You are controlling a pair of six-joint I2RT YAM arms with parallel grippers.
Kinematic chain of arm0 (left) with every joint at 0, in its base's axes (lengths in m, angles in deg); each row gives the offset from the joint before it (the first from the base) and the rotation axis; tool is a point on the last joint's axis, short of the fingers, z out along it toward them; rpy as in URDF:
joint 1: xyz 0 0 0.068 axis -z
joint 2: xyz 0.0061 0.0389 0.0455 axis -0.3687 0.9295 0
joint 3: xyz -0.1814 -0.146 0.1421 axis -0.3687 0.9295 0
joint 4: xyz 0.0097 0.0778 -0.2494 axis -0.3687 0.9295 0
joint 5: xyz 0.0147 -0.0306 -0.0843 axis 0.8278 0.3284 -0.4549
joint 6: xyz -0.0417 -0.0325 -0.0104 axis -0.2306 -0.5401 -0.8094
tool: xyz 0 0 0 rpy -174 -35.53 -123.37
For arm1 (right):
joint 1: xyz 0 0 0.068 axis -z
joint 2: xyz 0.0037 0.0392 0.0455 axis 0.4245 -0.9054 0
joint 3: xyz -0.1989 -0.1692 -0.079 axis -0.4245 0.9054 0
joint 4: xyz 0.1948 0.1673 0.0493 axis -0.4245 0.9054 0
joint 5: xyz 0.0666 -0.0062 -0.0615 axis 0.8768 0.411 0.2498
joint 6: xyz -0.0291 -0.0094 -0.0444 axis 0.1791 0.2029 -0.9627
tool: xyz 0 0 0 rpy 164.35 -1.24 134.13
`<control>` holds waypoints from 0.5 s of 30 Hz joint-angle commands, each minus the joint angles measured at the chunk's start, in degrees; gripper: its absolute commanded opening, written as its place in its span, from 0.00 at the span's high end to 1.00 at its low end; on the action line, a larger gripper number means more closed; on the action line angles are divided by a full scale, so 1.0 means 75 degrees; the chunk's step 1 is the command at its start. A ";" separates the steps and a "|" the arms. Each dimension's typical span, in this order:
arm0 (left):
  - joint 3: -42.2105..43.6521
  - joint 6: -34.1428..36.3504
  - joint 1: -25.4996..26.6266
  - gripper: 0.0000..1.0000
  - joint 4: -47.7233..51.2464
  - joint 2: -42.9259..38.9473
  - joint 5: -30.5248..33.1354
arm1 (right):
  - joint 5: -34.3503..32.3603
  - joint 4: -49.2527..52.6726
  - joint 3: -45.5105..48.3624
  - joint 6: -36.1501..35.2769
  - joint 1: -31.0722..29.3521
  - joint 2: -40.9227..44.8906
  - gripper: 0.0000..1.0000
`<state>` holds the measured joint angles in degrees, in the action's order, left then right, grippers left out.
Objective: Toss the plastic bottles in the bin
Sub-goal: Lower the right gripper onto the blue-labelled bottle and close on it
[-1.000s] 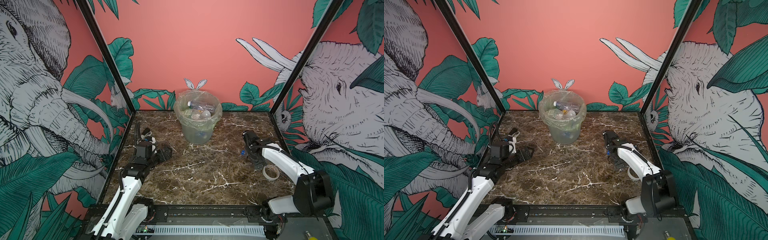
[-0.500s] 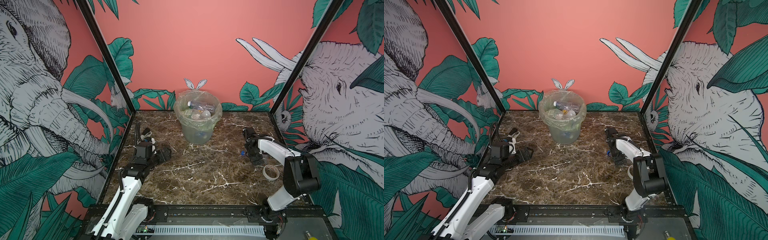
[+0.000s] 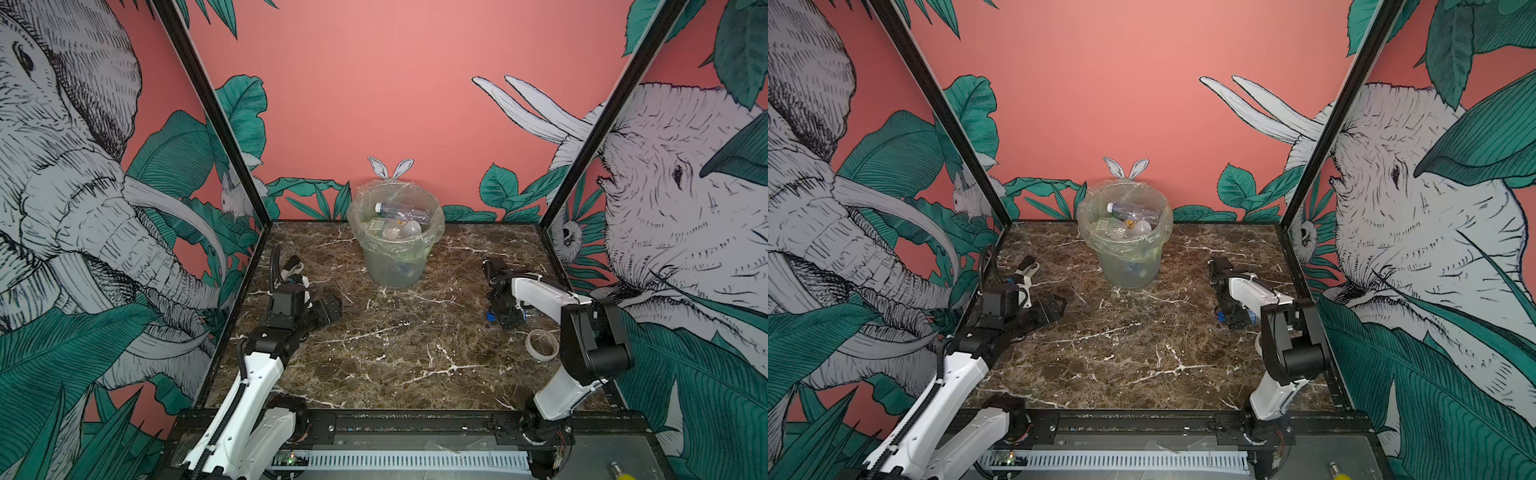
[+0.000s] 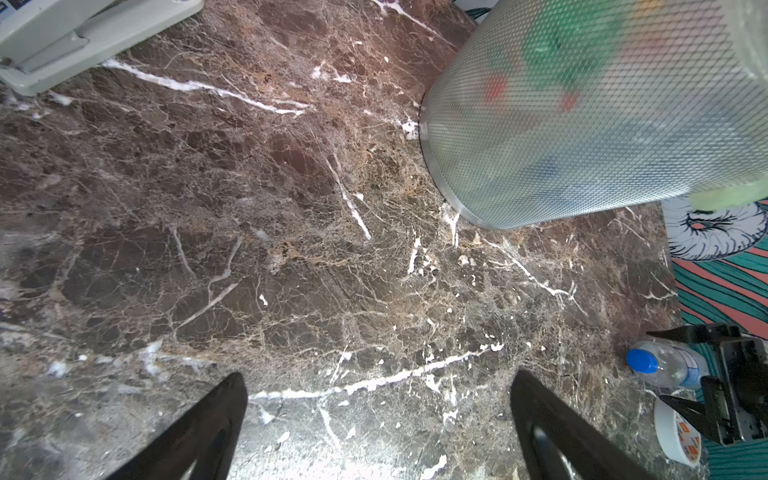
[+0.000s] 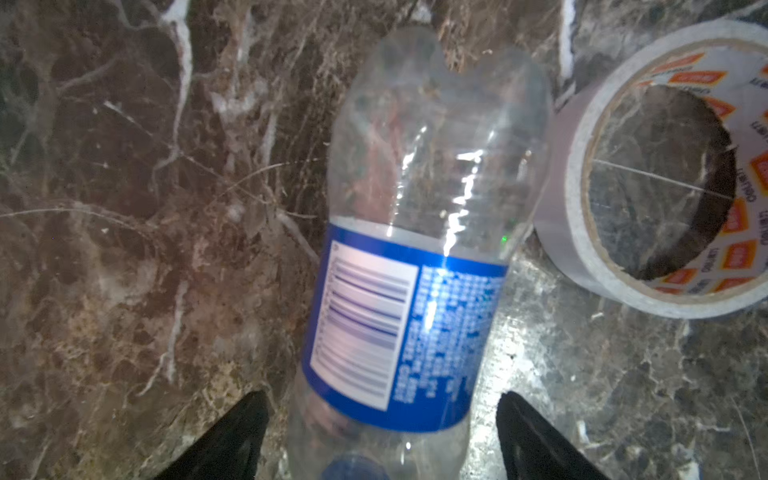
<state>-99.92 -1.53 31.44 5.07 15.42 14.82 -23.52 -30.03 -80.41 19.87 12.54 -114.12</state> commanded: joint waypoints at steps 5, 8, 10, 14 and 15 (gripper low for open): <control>0.0136 -0.0068 -0.0041 0.01 0.0105 0.0073 0.0056 | -0.0484 0.0147 0.0186 -0.0529 0.0054 0.0008 0.25; 0.0141 -0.0071 -0.0041 0.01 0.0095 0.0105 0.0068 | -0.0694 0.0231 0.0081 -0.1140 0.0055 0.0004 0.30; 0.0139 -0.0083 -0.0041 0.01 0.0096 0.0124 0.0079 | -0.0779 0.0156 0.0001 -0.1690 0.0050 0.0037 0.34; 0.0171 -0.0145 -0.0040 0.01 0.0061 0.0165 0.0145 | -0.0637 -0.0164 -0.0021 -0.3042 0.0049 0.0049 0.41; 0.0183 -0.0163 -0.0041 0.01 0.0045 0.0176 0.0150 | -0.0607 -0.0189 0.0014 -0.3245 0.0050 0.0079 0.42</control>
<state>-99.75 -1.95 31.44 5.03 16.64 14.97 -26.93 -31.25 -79.65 2.95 12.80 -114.12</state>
